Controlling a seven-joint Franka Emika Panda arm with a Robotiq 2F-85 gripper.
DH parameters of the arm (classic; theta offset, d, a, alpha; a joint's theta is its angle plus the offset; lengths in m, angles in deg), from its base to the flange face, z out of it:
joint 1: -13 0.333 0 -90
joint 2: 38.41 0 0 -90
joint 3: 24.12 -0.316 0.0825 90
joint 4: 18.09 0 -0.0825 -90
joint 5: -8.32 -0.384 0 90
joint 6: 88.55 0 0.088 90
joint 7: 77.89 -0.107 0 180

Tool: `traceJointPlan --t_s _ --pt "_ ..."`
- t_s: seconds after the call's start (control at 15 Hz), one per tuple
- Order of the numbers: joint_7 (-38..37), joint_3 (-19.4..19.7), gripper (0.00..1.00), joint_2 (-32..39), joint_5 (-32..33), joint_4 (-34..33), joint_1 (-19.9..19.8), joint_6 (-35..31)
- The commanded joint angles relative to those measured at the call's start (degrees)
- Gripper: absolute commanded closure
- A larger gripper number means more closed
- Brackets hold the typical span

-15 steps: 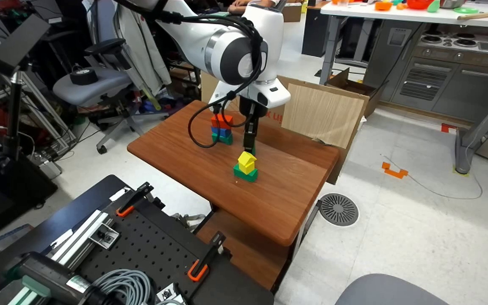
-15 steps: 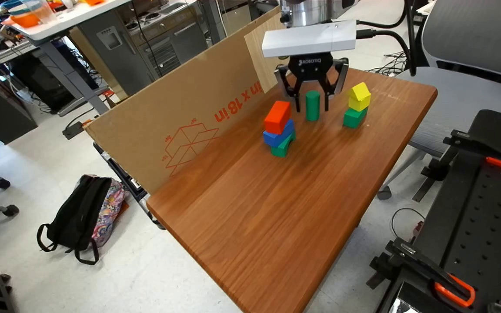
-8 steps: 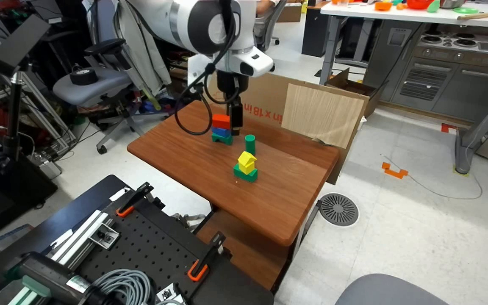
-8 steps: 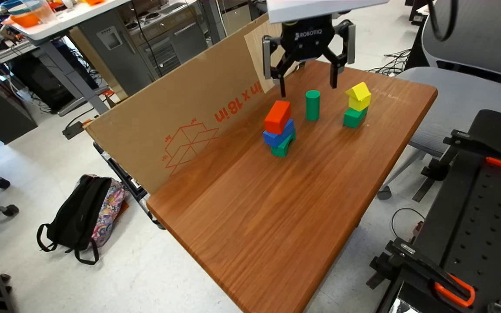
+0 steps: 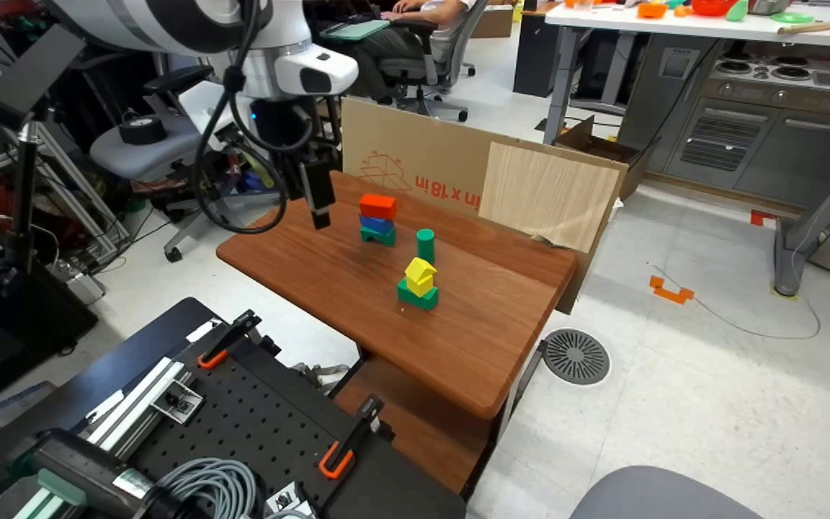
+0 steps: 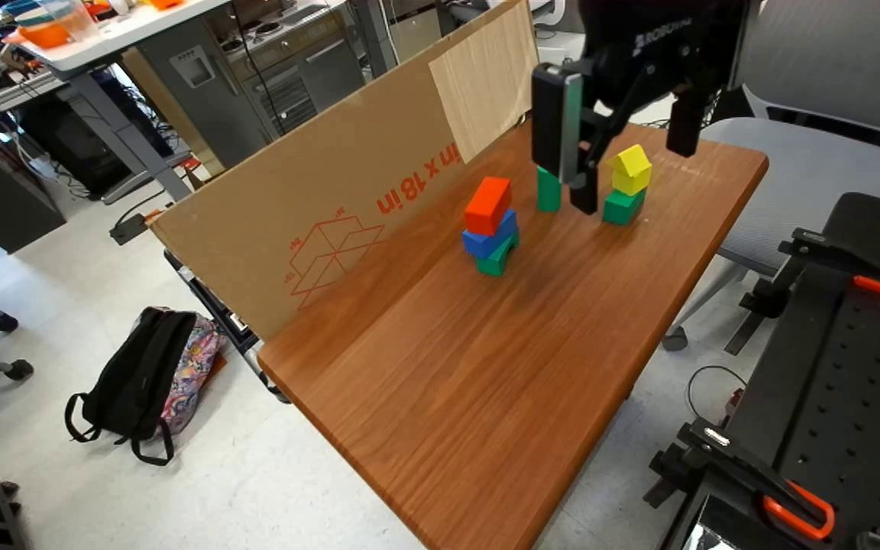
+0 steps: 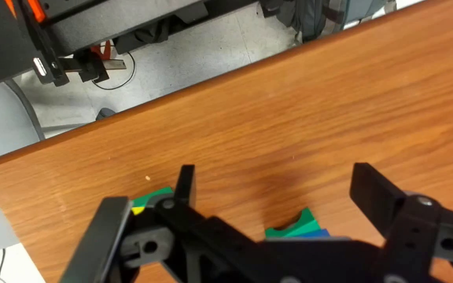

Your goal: Move the green cylinder to the right side of the table

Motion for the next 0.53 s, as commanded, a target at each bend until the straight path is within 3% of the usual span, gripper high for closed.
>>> traceJointPlan --t_s 0.0,0.2,0.27,0.47 --pt "4.7 -3.3 0.00 -9.5 2.9 8.8 0.7 0.5" --pt "6.7 -6.2 0.00 -12.3 2.8 12.3 0.8 1.0" --pt "5.3 -5.9 0.00 -8.9 1.4 9.5 -0.3 0.1" --pt "6.2 -7.0 0.00 -10.6 1.4 11.7 -0.1 0.1"
